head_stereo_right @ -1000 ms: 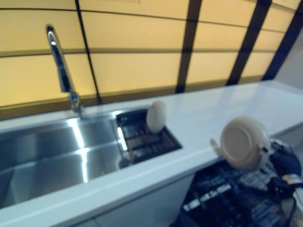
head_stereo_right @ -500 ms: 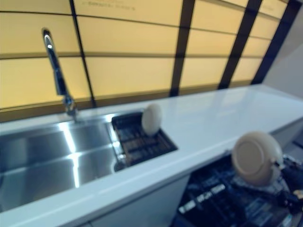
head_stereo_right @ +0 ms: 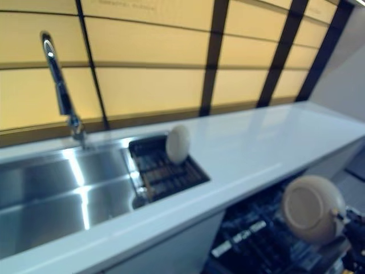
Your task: Take plates into dishwasher
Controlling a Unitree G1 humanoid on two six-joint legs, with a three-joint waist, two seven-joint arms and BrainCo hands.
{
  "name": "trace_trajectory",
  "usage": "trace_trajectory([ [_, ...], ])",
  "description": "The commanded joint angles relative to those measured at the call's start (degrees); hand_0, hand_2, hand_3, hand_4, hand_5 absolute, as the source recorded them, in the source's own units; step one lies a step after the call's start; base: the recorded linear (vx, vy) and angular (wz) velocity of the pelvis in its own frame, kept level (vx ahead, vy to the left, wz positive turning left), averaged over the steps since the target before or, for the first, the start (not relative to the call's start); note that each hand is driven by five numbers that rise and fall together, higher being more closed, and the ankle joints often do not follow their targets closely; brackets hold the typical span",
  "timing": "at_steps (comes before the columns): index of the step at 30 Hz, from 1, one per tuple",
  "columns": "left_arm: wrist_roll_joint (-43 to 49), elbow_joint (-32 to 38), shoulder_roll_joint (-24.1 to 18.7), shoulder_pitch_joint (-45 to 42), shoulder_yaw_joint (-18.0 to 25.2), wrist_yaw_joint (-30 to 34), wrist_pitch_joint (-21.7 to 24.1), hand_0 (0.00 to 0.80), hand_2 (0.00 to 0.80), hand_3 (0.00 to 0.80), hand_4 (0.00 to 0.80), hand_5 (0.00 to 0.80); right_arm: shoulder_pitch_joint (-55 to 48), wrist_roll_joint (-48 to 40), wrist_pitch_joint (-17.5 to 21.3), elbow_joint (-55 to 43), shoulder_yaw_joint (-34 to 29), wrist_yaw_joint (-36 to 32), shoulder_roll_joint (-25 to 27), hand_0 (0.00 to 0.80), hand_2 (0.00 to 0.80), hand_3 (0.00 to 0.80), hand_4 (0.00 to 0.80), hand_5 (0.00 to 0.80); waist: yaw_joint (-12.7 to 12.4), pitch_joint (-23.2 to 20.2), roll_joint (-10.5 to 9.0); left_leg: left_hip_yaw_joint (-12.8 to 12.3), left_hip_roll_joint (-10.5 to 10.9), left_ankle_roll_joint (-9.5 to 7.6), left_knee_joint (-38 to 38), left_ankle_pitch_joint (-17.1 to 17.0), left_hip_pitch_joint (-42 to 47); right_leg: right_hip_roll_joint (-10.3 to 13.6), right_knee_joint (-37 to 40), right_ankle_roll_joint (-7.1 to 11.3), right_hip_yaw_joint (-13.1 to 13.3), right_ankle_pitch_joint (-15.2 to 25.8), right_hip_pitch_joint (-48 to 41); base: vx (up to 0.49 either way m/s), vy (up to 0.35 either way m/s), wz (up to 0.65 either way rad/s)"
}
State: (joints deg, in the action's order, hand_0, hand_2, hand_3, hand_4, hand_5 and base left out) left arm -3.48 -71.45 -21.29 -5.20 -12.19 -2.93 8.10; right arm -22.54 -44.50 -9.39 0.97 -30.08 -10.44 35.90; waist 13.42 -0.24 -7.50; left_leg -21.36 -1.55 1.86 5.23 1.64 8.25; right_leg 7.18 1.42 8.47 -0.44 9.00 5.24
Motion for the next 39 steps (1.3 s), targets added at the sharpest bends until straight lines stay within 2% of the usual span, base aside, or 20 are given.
trace_trajectory([
  [1,0.22,0.58,-2.0,2.51,2.86,-1.11,0.64,0.0,0.0,0.0,0.0,0.0,5.12,-0.29,0.72,-1.75,-1.27,-3.1,-0.56,0.8,0.8,0.8,0.8,0.8,0.12,2.68,1.28,5.95,-0.62,-1.77,-1.46,1.17,-0.91,4.67,-5.89,3.57,2.08,6.51,-0.28,0.009,-0.042,-0.02],
  [7,0.72,1.12,-2.35,2.66,2.2,-0.9,0.32,0.0,0.0,0.0,0.0,0.0,5.85,1.7,-2.14,-2.7,2.71,-6.87,0.17,0.8,0.8,0.8,0.8,0.8,-0.94,2.83,1.09,6.53,-0.44,-1.69,-1.32,1.13,-0.75,4.99,-5.89,3.85,0.94,7.01,-0.27,0.005,-0.008,0.01],
  [15,1.73,1.69,-2.37,2.73,1.27,-0.75,-0.46,0.0,0.0,0.0,0.0,0.0,6.78,6.09,-6.02,-5.38,9.05,-6.49,-0.4,0.8,0.8,0.8,0.8,0.8,-2.43,3.09,0.87,7.82,-0.08,-1.76,-1.29,1.05,-0.83,5.36,-6.21,4.06,-0.32,7.09,-0.39,0.017,-0.008,0.08],
  [28,2.34,2.55,-2.74,2.51,0.79,-0.09,-0.24,0.0,0.0,0.0,0.0,0.0,6.11,8.0,-6.57,-7.4,12.5,-7.58,-1.23,0.8,0.8,0.8,0.8,0.8,-3.11,3.71,0.6,8.63,-0.18,-1.9,-1.36,0.82,-0.75,5.12,-7.02,4.18,-0.77,6.61,-0.79,0.012,-0.011,0.05],
  [39,2.64,3.52,-2.85,2.44,0.87,0.07,-0.96,0.0,0.0,0.0,0.0,0.0,7.24,11.99,-7.43,-8.03,14.7,-4.29,-1.22,0.8,0.8,0.8,0.8,0.8,-3.83,4.18,0.82,9.2,-0.2,-1.97,-1.42,0.84,-0.63,5.4,-7.3,4.35,-1.5,6.21,-1.17,-0.004,-0.002,0.07],
])
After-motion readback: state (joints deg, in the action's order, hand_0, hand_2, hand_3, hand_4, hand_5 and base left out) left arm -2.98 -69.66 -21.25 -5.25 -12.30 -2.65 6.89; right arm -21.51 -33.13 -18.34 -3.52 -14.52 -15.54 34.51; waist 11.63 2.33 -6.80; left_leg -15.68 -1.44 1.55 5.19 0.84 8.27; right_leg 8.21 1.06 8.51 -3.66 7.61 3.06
